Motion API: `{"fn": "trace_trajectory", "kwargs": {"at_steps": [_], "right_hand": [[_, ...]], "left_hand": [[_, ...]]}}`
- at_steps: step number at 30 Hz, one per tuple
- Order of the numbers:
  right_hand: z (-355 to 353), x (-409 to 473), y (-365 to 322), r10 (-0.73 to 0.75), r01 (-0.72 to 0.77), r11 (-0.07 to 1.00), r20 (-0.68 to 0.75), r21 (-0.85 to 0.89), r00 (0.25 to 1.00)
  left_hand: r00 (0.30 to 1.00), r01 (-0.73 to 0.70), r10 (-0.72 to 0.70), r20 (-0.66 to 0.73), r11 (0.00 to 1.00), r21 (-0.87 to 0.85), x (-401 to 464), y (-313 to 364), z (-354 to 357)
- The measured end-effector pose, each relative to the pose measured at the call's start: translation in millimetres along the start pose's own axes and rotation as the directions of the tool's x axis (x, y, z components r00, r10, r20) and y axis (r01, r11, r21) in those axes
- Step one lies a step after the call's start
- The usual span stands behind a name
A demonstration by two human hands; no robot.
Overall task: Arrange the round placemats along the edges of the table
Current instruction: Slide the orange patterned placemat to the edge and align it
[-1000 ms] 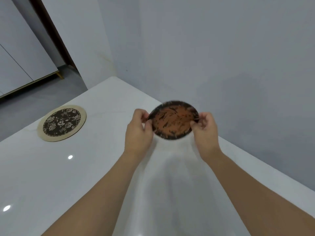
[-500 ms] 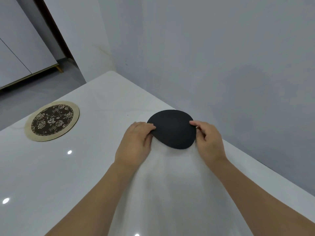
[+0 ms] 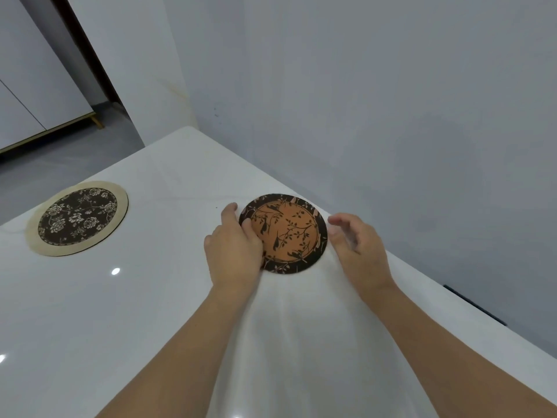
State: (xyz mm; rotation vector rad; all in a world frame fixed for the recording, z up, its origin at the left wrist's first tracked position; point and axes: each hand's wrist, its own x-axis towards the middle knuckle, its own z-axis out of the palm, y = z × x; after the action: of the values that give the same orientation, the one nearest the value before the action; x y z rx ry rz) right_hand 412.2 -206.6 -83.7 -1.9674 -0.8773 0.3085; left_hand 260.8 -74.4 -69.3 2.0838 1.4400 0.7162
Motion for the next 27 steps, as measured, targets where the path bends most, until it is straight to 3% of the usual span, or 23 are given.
{"fn": "trace_trajectory", "kwargs": {"at_steps": [2, 4, 7, 18, 21, 27], "right_hand": [[-2, -1, -4, -0.018, 0.019, 0.998, 0.018, -0.053, 1.000], [-1, -1, -5, -0.070, 0.078, 0.969, 0.043, -0.233, 0.997], [2, 0, -4, -0.113, 0.133, 0.901, 0.073, -0.412, 0.991], [5, -1, -8, -0.082, 0.080, 0.879, 0.016, -0.469, 0.996], [5, 0, -8, -0.084, 0.077, 0.882, 0.006, -0.464, 0.996], [5, -1, -9, -0.075, 0.060, 0.881, -0.013, -0.468, 0.997]], "left_hand": [[1.000, -0.020, 0.019, 0.012, 0.997, 0.078, -1, 1, 1], [0.997, -0.073, 0.069, 0.044, 0.990, 0.119, -4, 0, 0], [0.990, -0.110, 0.104, 0.090, 0.992, 0.066, -6, -6, -2], [0.988, -0.084, 0.090, 0.125, 0.995, -0.056, -8, -7, -1], [0.998, -0.038, 0.035, 0.054, 0.998, 0.044, -12, -5, 1], [0.995, -0.063, 0.050, 0.090, 0.987, 0.147, -11, -2, -2]]}}
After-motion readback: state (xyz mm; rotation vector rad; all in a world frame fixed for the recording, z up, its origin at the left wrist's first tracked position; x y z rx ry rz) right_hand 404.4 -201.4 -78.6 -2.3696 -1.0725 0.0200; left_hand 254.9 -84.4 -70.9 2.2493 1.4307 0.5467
